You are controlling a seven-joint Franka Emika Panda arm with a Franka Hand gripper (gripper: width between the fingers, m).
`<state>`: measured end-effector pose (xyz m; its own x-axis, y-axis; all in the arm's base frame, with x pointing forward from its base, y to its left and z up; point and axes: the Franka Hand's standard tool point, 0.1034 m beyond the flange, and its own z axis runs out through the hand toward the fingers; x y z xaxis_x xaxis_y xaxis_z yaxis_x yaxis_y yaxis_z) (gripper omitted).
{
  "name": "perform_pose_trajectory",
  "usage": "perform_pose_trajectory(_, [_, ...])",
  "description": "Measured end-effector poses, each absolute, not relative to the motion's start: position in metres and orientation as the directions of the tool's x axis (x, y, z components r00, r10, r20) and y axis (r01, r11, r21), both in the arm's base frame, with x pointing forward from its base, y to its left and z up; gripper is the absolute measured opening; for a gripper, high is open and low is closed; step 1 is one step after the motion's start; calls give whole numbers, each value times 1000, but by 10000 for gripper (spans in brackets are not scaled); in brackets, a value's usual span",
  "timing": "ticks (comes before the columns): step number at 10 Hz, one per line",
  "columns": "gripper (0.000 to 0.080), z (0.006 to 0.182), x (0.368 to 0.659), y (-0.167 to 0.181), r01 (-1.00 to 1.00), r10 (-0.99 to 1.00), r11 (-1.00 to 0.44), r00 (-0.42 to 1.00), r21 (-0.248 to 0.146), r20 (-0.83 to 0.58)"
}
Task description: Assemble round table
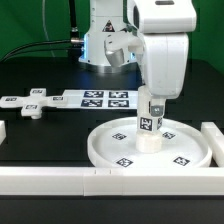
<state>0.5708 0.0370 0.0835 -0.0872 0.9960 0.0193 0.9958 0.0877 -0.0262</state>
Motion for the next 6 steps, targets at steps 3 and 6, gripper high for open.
perform_pose_trajectory(3, [649, 83, 571, 36, 973, 974, 227, -228, -27, -1])
perform_pose_trajectory(6, [437, 81, 569, 43, 971, 971, 239, -239, -33, -3])
